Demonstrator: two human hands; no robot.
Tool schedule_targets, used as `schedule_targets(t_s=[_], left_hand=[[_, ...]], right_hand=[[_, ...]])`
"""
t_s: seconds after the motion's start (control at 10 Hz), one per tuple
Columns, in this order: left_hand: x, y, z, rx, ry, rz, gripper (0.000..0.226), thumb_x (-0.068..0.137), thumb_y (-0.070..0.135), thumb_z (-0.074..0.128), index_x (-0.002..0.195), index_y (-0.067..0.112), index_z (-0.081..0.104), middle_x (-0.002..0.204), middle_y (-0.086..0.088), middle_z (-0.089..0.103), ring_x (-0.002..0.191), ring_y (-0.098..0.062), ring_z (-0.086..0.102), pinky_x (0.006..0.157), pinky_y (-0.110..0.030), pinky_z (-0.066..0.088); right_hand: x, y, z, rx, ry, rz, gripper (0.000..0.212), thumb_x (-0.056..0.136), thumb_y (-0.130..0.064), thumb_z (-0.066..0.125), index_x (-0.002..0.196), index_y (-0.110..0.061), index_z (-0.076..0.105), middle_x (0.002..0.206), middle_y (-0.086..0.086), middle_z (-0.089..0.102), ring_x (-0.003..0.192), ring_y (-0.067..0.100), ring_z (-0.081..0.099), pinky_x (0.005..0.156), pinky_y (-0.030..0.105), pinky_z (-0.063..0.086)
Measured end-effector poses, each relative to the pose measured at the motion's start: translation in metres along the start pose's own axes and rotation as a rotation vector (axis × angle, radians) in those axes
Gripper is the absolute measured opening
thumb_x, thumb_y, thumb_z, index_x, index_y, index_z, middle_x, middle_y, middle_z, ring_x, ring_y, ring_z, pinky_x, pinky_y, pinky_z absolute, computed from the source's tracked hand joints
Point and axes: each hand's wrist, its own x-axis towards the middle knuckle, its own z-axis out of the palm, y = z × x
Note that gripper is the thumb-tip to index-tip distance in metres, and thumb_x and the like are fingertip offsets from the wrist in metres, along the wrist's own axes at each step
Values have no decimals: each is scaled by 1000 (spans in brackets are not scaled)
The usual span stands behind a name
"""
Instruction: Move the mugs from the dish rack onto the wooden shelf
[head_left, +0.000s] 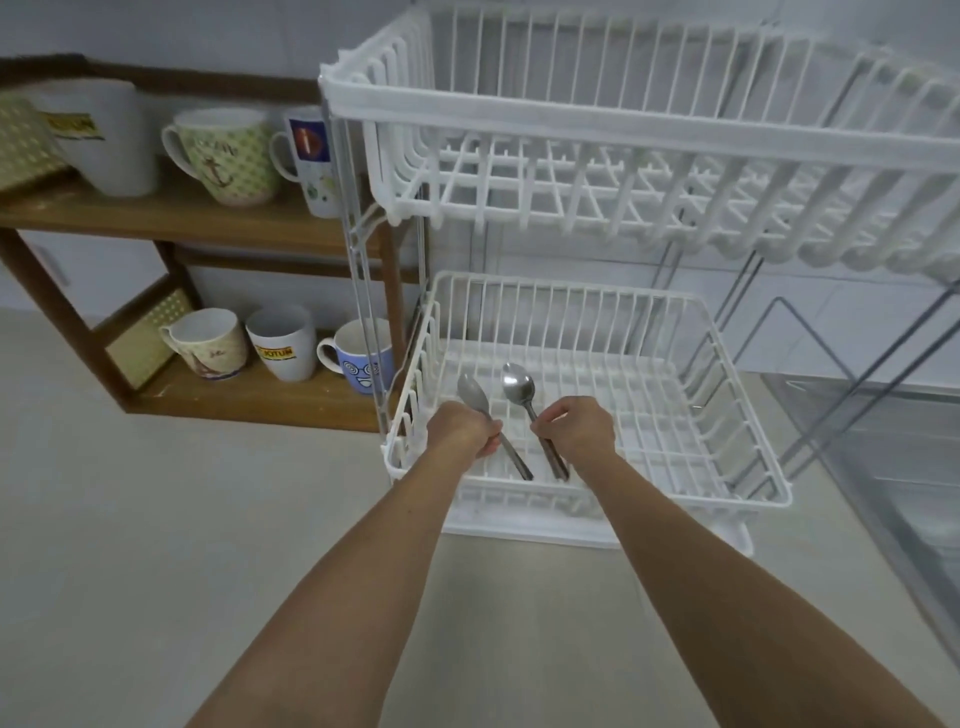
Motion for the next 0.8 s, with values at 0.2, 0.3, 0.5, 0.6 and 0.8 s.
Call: schedule_targets(t_s=[0.2,0.3,0.5,0.6,0.8], left_hand=[[-1,2,-2,104,26,0,24,80,10,74,98,-3,66,88,-15,72,71,-23,71,79,-33,59],[-2,1,-1,229,50,43,20,78,15,77,87,1,66,79,-11,72,62,-17,69,75,-30,60],[-6,2,-1,349,54,93,25,81,19,74,97,0,69,89,-11,75,61,-16,67,59,-20,54],[-5,3,-2,390,45,110,27,82,21,73,98,0,68,90,-11,74,65,-17,69,63,-24,57],[-27,10,-11,471,142,278,20,90,24,59,90,5,67,94,-13,70,90,-27,68,70,-28,51]], right_hand=[[4,-3,5,-109,17,-46,10,80,-16,74,78,-17,64,80,0,65,82,20,65,65,27,46],[6,-4,8,-194,-1,-60,6,83,-14,71,88,-11,67,92,8,69,86,26,66,73,33,55],[8,-3,10,-236,4,-87,10,85,-11,69,94,-7,68,97,12,68,86,29,66,76,36,57],[5,-5,9,-247,-7,-87,12,85,-12,68,96,-7,66,97,12,67,85,29,66,75,36,57],[-13,-10,-7,-330,38,-96,17,90,-14,53,107,-11,55,84,4,55,72,23,57,60,30,48]])
